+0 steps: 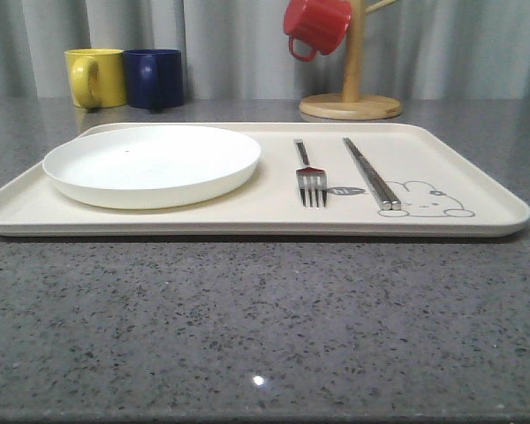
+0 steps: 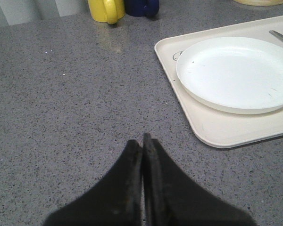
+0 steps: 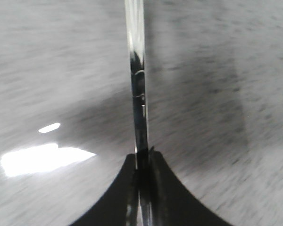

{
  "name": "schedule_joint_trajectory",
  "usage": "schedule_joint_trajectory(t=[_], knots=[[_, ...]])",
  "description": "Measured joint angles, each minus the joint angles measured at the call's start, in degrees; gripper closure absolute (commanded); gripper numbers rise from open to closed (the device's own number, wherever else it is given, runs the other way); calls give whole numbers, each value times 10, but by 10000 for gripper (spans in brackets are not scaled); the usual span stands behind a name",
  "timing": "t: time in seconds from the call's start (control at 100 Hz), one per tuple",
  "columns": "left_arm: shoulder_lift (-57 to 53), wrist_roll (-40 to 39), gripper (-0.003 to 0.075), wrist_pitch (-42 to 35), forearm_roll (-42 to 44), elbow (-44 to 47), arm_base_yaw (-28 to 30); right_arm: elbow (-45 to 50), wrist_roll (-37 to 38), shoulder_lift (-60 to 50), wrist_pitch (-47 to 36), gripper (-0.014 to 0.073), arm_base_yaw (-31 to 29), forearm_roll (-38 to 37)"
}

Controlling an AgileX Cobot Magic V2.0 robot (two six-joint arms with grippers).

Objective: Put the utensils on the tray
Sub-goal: 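Release the chopsticks and raise the right gripper, then grasp the silver spoon with the right gripper and place it beside the chopsticks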

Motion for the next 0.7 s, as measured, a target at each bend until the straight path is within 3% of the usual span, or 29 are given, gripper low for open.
schedule_joint_trajectory(t=[0.24, 0.47, 0.7], knots=[[0, 0, 739, 0, 0, 0, 0, 0, 16, -83, 50, 661, 136, 41], [0, 0, 739, 0, 0, 0, 0, 0, 118, -85, 37, 661, 278, 55], [0, 0, 739, 0, 0, 0, 0, -9, 196, -28, 15, 661, 333, 57]])
